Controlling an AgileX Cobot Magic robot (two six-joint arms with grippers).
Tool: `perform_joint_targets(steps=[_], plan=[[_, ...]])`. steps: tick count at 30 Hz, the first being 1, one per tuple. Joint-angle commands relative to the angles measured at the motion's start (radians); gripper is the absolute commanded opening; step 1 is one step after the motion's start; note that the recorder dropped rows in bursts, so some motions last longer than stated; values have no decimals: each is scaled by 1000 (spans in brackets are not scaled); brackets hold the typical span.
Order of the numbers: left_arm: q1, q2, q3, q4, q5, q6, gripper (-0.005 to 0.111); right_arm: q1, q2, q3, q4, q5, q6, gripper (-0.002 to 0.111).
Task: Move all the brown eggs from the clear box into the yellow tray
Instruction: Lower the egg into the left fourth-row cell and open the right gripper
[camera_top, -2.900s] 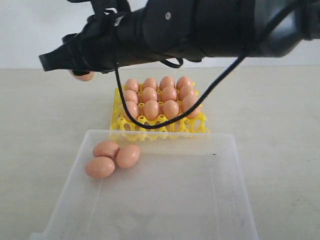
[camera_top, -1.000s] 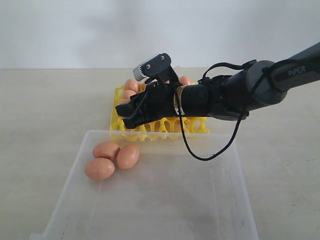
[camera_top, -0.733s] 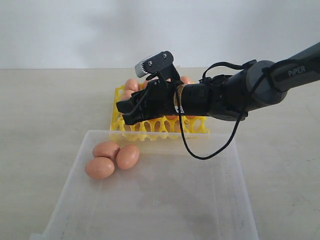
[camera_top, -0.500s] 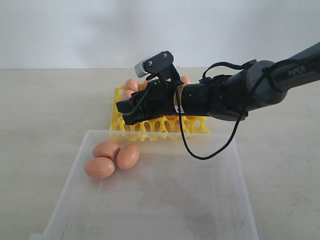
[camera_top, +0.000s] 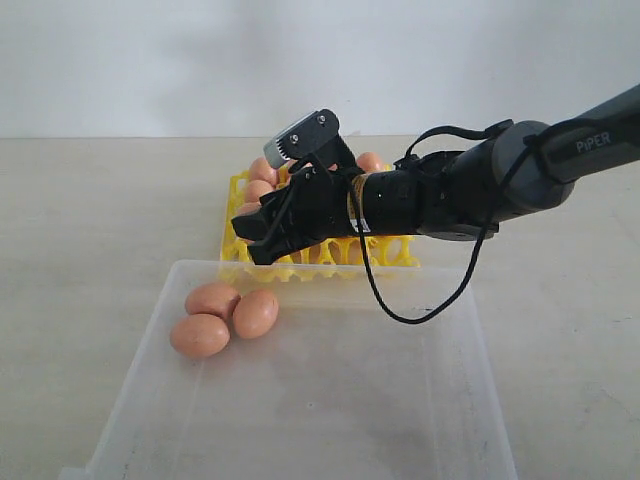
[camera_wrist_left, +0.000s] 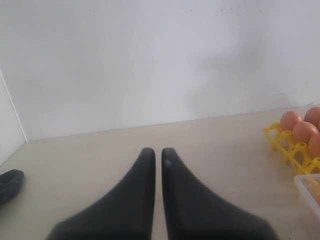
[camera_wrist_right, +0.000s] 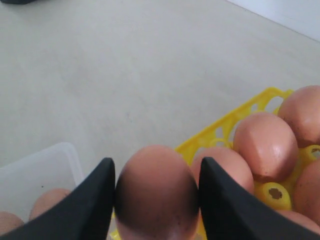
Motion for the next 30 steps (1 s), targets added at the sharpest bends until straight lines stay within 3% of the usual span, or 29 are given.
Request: perform_joint_targets(steps=[1, 12, 17, 19, 30], plan=[[-6, -3, 4, -3, -3, 3, 4, 0, -4, -6, -6, -2, 3, 0], [-6, -3, 4, -3, -3, 3, 4, 0, -4, -6, -13, -6, 6, 1], [-6, -3, 4, -3, -3, 3, 4, 0, -4, -6, -18, -6, 6, 28], [-6, -3, 4, -3, -3, 3, 4, 0, -4, -6, -18, -6, 6, 34], [-6, -3, 4, -3, -3, 3, 4, 0, -4, -6, -20, -6, 9, 34]])
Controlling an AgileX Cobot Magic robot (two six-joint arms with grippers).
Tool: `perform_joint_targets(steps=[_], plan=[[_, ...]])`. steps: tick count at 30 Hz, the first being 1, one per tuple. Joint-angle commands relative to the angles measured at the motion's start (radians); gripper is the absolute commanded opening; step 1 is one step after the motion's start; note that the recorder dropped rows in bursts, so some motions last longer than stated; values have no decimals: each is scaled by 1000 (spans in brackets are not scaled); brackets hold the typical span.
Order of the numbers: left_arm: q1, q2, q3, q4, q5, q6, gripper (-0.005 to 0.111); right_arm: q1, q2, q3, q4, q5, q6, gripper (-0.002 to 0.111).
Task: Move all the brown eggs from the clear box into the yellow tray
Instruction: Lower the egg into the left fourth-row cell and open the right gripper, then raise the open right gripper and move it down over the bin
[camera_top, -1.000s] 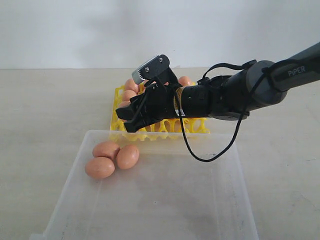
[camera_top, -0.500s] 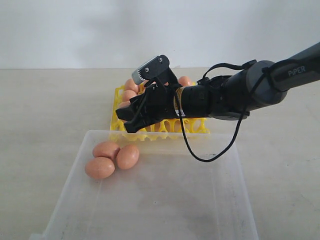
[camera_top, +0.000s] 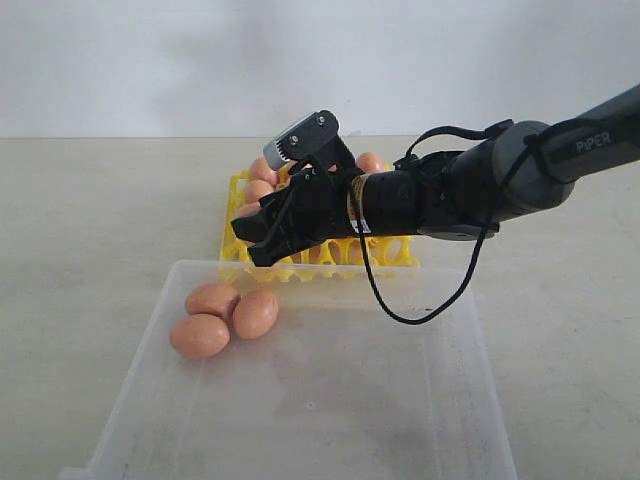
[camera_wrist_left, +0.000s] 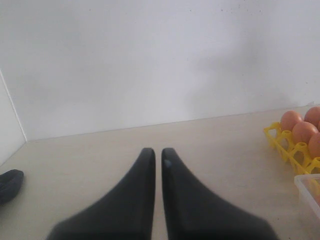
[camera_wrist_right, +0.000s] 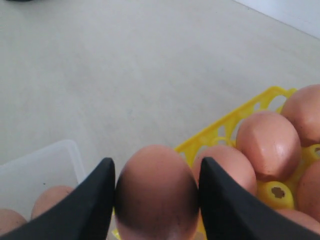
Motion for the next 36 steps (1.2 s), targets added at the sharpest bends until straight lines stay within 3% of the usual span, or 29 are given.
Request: perform_joint_targets(steps=[1, 10, 25, 31, 36], plan=[[-6, -3, 4, -3, -3, 3, 4, 0, -4, -6, -10, -6, 0, 34], [-6, -3, 4, -3, -3, 3, 4, 0, -4, -6, -142, 16, 48, 34], [-6, -3, 4, -3, -1, 3, 4, 0, -4, -6, -146, 16, 72, 34], [-6, -3, 4, -3, -1, 3, 4, 0, -4, -6, -146, 16, 75, 63], [-6, -3, 4, -3, -4, 3, 4, 0, -4, -6, -146, 16, 75, 63]])
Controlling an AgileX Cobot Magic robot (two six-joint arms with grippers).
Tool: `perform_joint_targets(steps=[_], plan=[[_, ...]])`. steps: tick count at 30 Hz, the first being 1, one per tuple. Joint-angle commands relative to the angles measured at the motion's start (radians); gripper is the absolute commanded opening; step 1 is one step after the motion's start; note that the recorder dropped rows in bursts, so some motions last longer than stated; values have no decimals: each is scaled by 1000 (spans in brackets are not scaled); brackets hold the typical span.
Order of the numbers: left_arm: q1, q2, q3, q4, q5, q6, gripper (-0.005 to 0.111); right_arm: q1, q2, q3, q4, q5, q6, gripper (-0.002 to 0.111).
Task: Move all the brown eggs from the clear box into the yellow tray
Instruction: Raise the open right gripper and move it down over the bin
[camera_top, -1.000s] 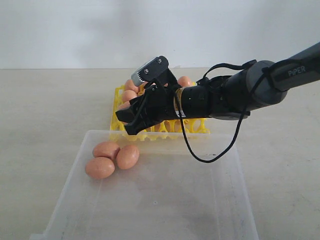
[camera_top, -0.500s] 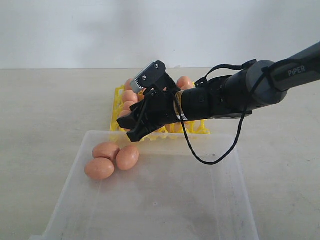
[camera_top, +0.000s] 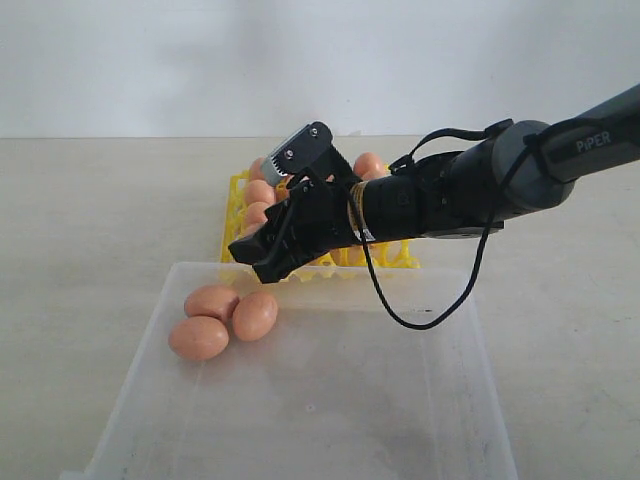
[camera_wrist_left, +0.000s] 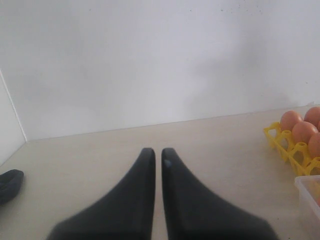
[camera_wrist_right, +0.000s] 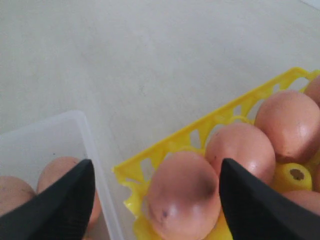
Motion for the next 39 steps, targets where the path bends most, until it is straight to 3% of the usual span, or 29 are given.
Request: perform_joint_targets(steps=[1, 5, 7, 9, 13, 17, 20, 21, 23, 25, 28, 31, 33, 35, 39], plan=[[-6, -3, 4, -3, -4, 3, 4, 0, -4, -5, -4, -5, 3, 63], [-6, -3, 4, -3, -2, 3, 4, 0, -68, -5, 30, -40, 7, 60], [-6, -3, 4, -3, -2, 3, 4, 0, -153, -5, 28, -22, 108, 41], [-6, -3, 4, -3, -2, 3, 4, 0, -262, -5, -80, -8, 268, 2], [-6, -3, 4, -3, -2, 3, 4, 0, -344, 0, -561, -15, 575, 1], [-6, -3, 4, -3, 0, 3, 4, 1, -344, 79, -561, -109, 660, 1], [-6, -3, 4, -3, -2, 3, 4, 30, -346, 131, -561, -480, 694, 1], [-6, -3, 4, -3, -2, 3, 4, 49, -353, 145, -561, -511, 668, 1], [-6, -3, 4, -3, -2, 3, 4, 124, -405, 201, -561, -381, 558, 1], [-6, -3, 4, -3, -2, 3, 4, 193, -452, 242, -561, -134, 486, 1], [-6, -3, 4, -3, -2, 3, 4, 342, -531, 315, -561, 381, 348, 1], [-6, -3, 4, -3, -2, 3, 4, 513, -566, 349, -543, 1015, 336, 1], [-6, -3, 4, -3, -2, 3, 4, 562, -558, 339, -414, 1376, 255, 1], [-6, -3, 4, -3, -2, 3, 4, 558, -552, 314, -150, 1503, 36, 1], [-6, -3, 4, -3, -2, 3, 4, 462, -550, 233, 662, 1502, -668, 1]])
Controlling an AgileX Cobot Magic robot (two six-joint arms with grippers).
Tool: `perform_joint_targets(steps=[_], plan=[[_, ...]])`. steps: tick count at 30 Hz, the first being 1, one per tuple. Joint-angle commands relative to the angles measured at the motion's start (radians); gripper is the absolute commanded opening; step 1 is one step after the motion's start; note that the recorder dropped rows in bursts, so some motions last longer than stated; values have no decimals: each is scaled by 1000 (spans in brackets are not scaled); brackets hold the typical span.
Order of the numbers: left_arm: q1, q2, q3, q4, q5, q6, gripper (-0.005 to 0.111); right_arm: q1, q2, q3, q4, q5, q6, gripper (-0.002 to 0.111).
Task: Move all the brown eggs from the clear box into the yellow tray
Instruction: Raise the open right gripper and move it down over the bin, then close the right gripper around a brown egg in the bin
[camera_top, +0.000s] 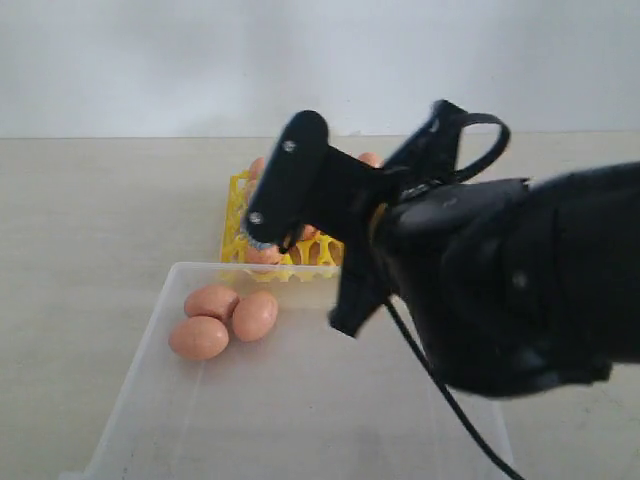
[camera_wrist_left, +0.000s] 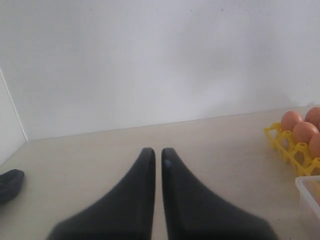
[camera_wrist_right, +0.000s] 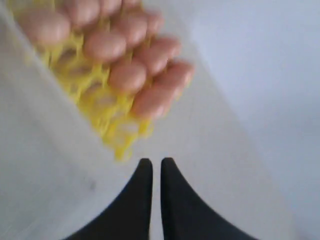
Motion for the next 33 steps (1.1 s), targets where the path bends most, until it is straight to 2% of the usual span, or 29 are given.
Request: perform_joint_targets(steps=[1, 2, 3, 5, 11, 14, 18, 21, 25, 27, 30, 33], plan=[[-6, -3, 4, -3, -2, 3, 4, -93, -1, -87, 881, 104, -759, 1], [-6, -3, 4, -3, -2, 3, 4, -112, 0, -110, 1083, 129, -961, 1], [-6, -3, 4, -3, -2, 3, 4, -125, 4, -139, 1188, 152, -1068, 1], [-6, -3, 4, -3, -2, 3, 4, -128, 31, -216, 1338, 208, -1182, 1], [-6, -3, 4, -3, -4, 3, 4, -125, 271, -564, 1343, 331, -1199, 1], [-6, -3, 4, -3, -4, 3, 4, -125, 417, -747, 1363, 335, -1320, 1], [-6, -3, 4, -3, -4, 3, 4, -125, 510, -875, 1418, 366, -1490, 2], [-6, -3, 4, -3, -2, 3, 4, -125, 530, -897, 1427, 349, -1631, 17], [-6, -3, 4, -3, -2, 3, 4, -125, 550, -895, 1427, 281, -1666, 64], [-6, -3, 4, -3, -2, 3, 4, -125, 563, -895, 1437, 257, -1666, 79], [-6, -3, 4, -3, -2, 3, 4, -125, 577, -895, 1463, 234, -1666, 79], [-6, -3, 4, -3, -2, 3, 4, -125, 594, -895, 1468, 186, -1666, 71]])
